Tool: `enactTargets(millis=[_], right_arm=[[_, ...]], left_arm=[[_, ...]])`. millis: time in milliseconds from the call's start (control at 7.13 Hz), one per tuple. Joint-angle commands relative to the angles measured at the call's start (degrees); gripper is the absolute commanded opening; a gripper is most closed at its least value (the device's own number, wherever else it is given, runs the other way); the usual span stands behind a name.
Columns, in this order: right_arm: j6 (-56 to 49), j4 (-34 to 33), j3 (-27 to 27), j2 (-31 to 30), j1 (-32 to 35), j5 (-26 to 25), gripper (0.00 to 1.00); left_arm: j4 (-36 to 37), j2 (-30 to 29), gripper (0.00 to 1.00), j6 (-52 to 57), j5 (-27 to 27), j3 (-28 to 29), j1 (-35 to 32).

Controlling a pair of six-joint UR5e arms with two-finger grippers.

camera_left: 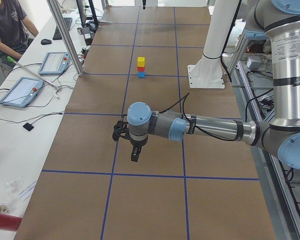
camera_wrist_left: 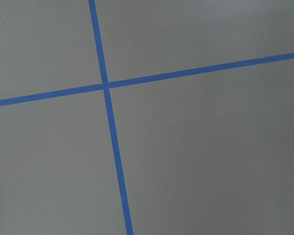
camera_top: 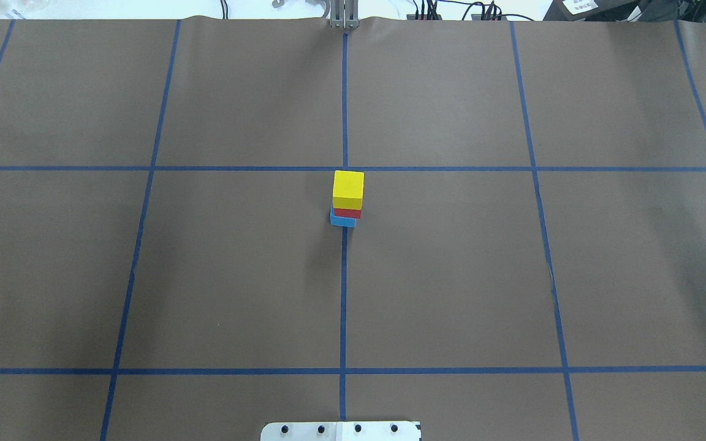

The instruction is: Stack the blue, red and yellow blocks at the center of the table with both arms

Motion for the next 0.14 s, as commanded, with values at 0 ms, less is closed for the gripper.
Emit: enactTargets(millis=[0], right_arm=[[-0.07, 0.0, 0.16, -0.54, 0.44, 0.42, 1.0]], left_arm=[[0.09, -1.2, 1.0, -0.09, -0.04, -0.07, 0.01]])
